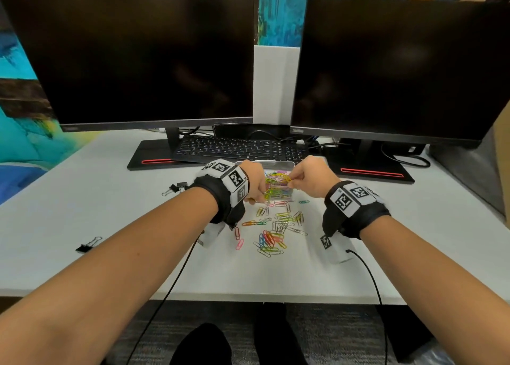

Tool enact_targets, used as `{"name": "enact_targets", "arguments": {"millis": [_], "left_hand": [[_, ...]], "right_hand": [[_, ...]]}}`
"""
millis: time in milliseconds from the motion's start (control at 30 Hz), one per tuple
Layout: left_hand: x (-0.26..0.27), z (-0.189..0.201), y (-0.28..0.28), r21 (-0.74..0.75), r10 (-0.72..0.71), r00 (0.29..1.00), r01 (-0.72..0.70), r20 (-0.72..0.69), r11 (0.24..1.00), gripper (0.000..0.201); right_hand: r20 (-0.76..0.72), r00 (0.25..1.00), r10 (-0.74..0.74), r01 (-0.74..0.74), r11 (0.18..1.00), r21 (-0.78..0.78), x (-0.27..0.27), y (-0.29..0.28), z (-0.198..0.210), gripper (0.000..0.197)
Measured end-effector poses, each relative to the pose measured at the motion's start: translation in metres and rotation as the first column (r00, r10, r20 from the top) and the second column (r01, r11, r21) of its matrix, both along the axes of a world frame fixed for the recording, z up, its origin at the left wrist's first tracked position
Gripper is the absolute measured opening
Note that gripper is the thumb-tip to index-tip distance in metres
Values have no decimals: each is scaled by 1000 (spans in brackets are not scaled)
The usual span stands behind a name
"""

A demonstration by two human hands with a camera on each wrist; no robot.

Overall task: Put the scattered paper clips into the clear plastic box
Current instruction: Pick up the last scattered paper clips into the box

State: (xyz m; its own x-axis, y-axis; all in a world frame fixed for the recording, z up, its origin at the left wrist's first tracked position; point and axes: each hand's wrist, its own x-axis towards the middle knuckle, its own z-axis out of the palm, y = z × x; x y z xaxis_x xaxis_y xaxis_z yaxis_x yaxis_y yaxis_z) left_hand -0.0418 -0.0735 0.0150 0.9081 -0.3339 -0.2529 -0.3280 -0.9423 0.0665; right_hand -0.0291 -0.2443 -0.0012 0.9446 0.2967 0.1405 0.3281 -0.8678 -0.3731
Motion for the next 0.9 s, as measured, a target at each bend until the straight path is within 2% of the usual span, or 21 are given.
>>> {"name": "enact_targets", "arguments": {"millis": [167,267,400,533,733,800,900], "left_hand": [[-2,-5,-7,30,-2,1000,3,-10,1000,26],[-2,-5,-9,19,11,1000,-10,-23,1000,28],[-4,-4,-9,-10,-37,999,37,-6,999,29],[2,5,-8,-64,-41,997,44,60,997,22],[24,18,-23,-302,78,970,-4,232,953,21],[33,16,-28,-353,136,963,-46,233,935,17],[45,9,-28,-335,173,964,-98,201,937,18]], "right_hand": [[100,994,-48,31,986,167,6,8,12,19],[140,989,-52,32,990,141,14,18,14,19],[77,993,-84,83,996,18,24,24,11,23],[85,990,-109,99,989,110,27,15,8,27],[125,970,-208,172,953,251,25,-5,3,25],[130,970,-206,171,956,238,22,-9,0,25],[118,979,-165,138,968,209,20,-8,-3,26]]}}
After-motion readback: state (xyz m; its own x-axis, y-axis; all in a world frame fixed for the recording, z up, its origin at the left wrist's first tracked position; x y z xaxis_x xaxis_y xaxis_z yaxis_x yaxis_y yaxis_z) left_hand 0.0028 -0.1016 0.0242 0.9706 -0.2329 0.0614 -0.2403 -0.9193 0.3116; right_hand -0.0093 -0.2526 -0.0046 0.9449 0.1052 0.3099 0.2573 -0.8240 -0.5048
